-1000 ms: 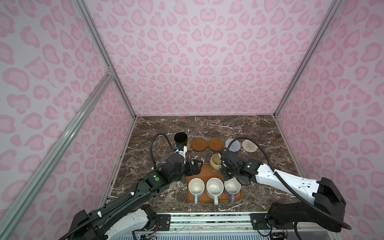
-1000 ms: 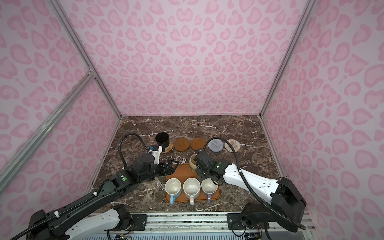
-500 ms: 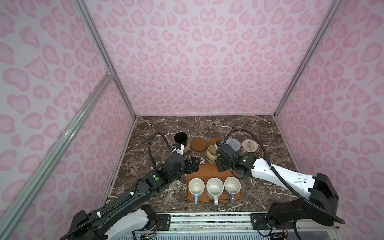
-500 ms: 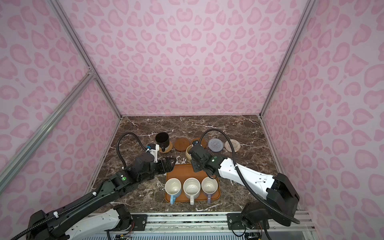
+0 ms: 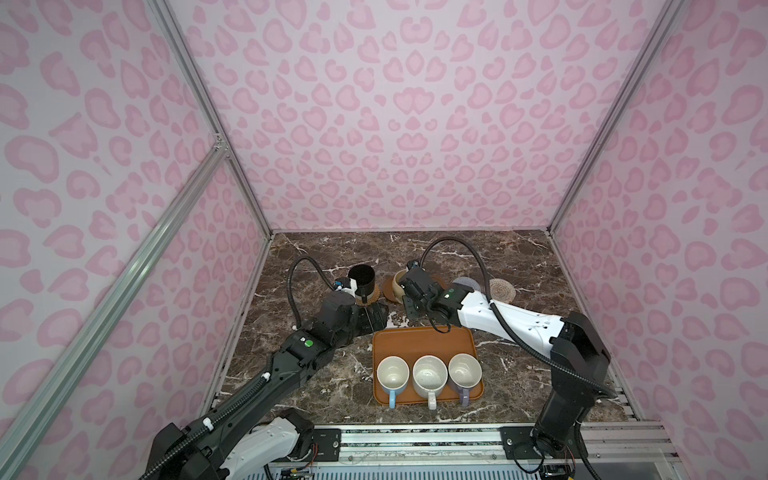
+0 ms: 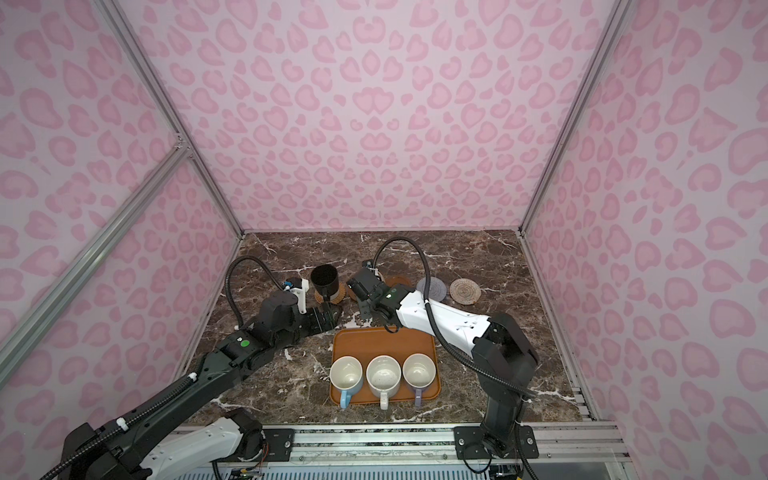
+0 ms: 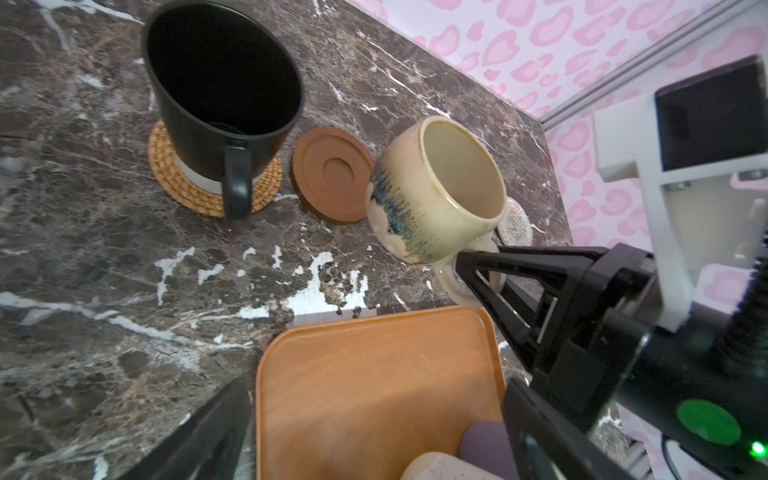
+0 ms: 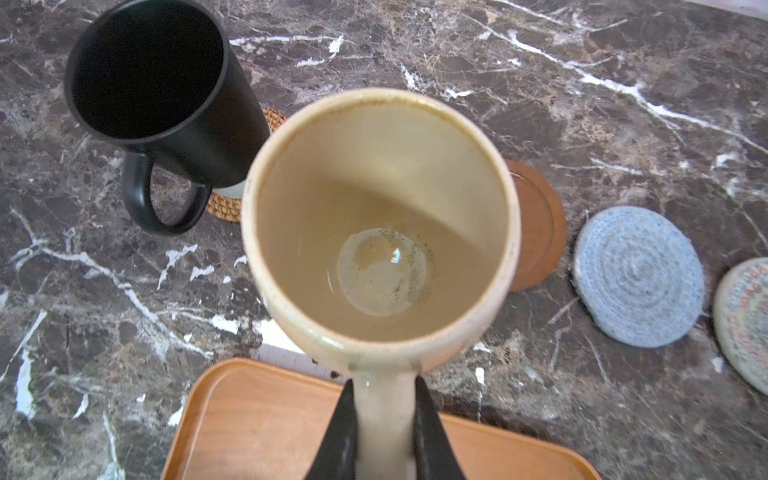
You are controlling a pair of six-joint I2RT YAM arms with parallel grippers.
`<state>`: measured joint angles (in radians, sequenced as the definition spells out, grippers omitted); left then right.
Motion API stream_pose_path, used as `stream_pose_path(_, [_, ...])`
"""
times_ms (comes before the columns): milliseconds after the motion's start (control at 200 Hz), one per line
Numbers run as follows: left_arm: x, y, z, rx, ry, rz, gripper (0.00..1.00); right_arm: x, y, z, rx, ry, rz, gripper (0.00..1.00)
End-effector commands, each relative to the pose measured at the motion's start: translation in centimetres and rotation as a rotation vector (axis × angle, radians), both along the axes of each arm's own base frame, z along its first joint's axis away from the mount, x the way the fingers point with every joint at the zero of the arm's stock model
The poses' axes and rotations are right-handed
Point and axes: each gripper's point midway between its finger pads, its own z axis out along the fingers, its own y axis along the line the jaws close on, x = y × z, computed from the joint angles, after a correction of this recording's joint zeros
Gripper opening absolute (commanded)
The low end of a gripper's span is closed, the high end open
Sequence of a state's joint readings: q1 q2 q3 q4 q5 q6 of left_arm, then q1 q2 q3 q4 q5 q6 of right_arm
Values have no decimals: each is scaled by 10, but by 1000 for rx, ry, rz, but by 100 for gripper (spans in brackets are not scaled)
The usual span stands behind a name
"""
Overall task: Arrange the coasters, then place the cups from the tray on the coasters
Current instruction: 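Carry the cream mug onto the wooden coaster beside the black mug and release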
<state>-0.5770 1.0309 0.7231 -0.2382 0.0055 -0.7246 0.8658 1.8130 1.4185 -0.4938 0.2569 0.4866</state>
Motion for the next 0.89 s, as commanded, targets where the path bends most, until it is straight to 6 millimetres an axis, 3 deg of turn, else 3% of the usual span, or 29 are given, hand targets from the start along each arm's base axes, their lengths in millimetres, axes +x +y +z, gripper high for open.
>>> stream_pose_path(0, [6, 0, 1, 18, 1, -17, 95, 23, 12, 4, 45, -55, -46, 0])
stream_pose_path(55, [9, 0, -1, 15, 14, -13, 95, 25, 15, -6, 43, -35, -46, 0])
stream_pose_path(70, [10, 1, -2, 16, 19, -10, 95, 30, 20, 3, 63, -48, -46, 0])
stream_pose_path(150, [15, 1, -4, 17, 29, 2, 95, 37, 25, -1, 67, -46, -49, 0])
stream_pose_path(490, [24, -2, -18, 16, 58, 23, 95, 55, 26, -16, 42, -37, -75, 0])
stream_pose_path(890, [23, -1, -15, -7, 43, 33, 95, 66, 33, -34, 52, -1, -68, 0])
